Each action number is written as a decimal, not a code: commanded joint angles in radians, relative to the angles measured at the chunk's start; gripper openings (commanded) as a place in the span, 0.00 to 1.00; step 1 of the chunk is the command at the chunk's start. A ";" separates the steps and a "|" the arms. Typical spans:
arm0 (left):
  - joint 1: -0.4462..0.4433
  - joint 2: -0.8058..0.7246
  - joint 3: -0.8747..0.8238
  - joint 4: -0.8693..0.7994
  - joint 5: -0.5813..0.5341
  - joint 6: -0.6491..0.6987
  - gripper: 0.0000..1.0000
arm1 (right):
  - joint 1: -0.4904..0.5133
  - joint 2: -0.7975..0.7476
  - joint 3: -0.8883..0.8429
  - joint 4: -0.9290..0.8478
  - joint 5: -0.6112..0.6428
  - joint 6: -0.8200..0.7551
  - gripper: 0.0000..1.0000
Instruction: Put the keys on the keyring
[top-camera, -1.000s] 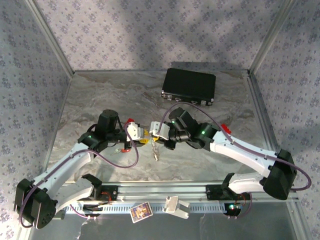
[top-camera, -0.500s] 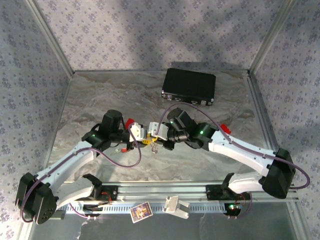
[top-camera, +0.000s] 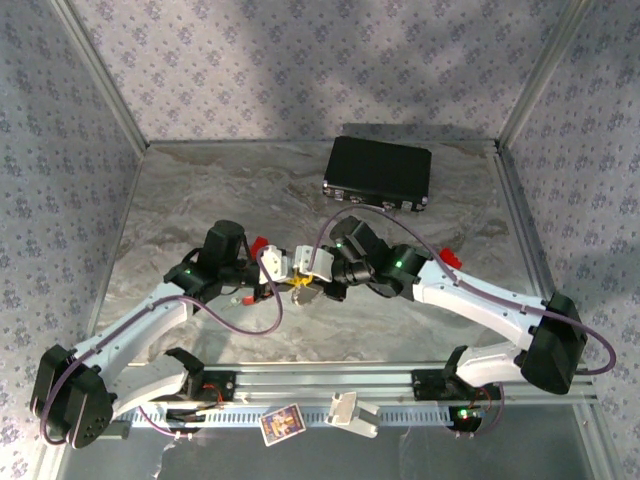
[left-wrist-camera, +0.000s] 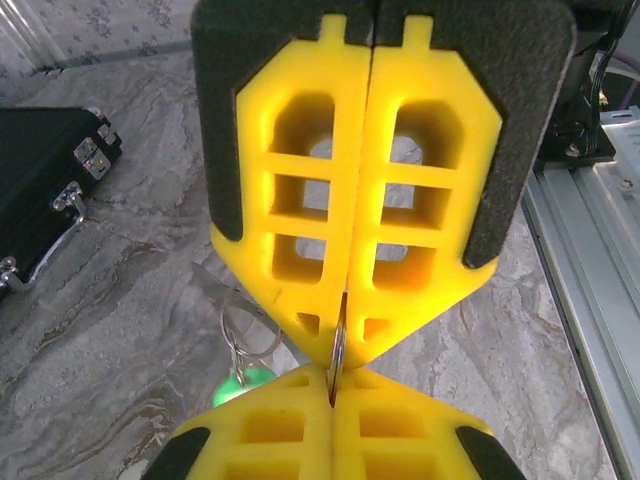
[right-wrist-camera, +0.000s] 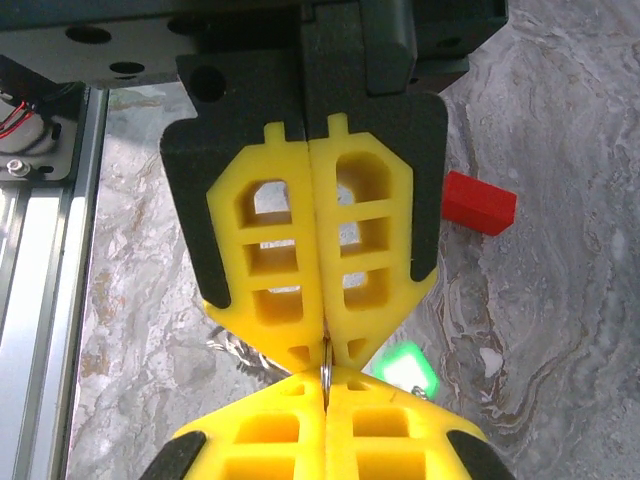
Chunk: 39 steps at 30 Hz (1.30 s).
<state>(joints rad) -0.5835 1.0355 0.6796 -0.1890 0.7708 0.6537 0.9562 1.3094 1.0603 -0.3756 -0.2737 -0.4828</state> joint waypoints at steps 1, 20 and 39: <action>-0.005 -0.024 -0.011 0.042 0.022 0.009 0.00 | -0.008 -0.021 0.015 0.024 -0.033 0.032 0.08; -0.018 -0.032 -0.026 0.043 -0.002 0.021 0.00 | -0.078 -0.101 -0.169 0.241 -0.099 0.054 0.34; -0.019 -0.034 -0.019 0.048 0.000 -0.001 0.00 | -0.046 -0.045 -0.128 0.210 -0.127 0.022 0.00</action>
<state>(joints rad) -0.5961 1.0134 0.6456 -0.1684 0.7322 0.6529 0.8993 1.2522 0.8875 -0.1619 -0.3756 -0.4534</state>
